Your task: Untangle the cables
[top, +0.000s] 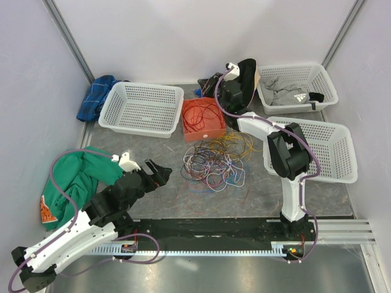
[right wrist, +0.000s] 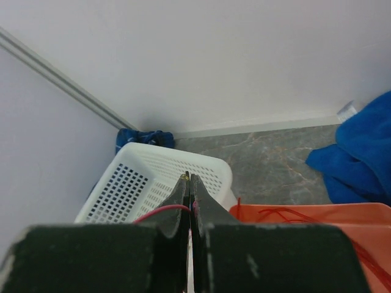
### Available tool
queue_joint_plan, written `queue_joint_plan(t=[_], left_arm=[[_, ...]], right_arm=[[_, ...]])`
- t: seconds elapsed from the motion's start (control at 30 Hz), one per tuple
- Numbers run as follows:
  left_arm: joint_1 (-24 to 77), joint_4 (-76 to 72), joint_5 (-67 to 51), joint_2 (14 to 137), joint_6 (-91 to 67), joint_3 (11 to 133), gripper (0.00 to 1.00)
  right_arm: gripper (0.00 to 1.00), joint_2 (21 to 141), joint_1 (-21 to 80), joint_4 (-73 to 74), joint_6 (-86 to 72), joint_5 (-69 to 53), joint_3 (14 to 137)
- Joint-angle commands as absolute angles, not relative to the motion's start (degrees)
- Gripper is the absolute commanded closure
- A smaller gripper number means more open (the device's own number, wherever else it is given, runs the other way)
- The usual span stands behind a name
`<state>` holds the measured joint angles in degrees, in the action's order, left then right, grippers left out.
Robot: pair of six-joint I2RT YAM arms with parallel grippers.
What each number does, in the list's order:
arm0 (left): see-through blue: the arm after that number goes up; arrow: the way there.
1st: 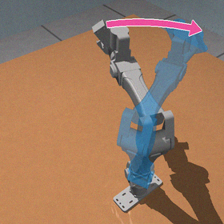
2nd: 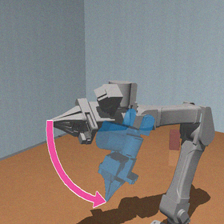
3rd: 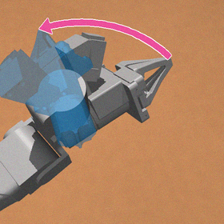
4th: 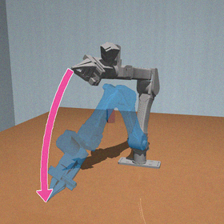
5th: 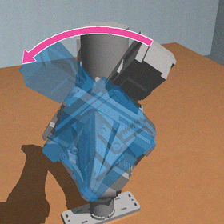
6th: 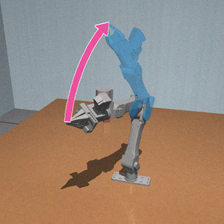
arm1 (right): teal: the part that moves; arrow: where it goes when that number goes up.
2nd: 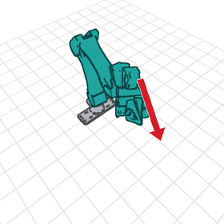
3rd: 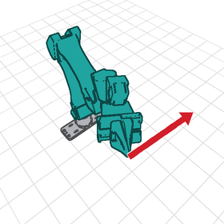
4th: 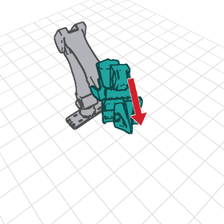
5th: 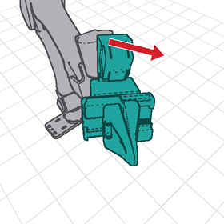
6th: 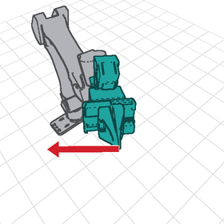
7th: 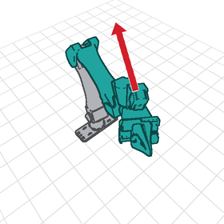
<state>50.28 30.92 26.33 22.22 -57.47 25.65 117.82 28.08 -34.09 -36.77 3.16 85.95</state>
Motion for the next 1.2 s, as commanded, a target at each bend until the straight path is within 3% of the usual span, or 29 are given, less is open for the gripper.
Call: queue_joint_plan(t=[0.0,0.2,0.47,1.17], left_arm=[[50.4,27.8,26.5,23.1,-59.3,25.4,0.0],[50.4,27.4,26.2,23.7,-59.3,25.3,0.0],[50.4,27.6,26.5,22.0,-59.6,24.7,0.0],[50.4,27.9,26.5,21.5,-59.5,24.1,0.0]], right_arm=[[1.0,115.1,29.0,-43.0,-39.5,-1.6,88.3],[1.0,117.2,29.7,-54.1,-48.3,-11.5,94.7],[1.0,121.6,30.1,-47.9,-50.1,-15.5,111.8],[1.0,131.6,26.9,-56.5,-50.9,-15.2,93.3]])
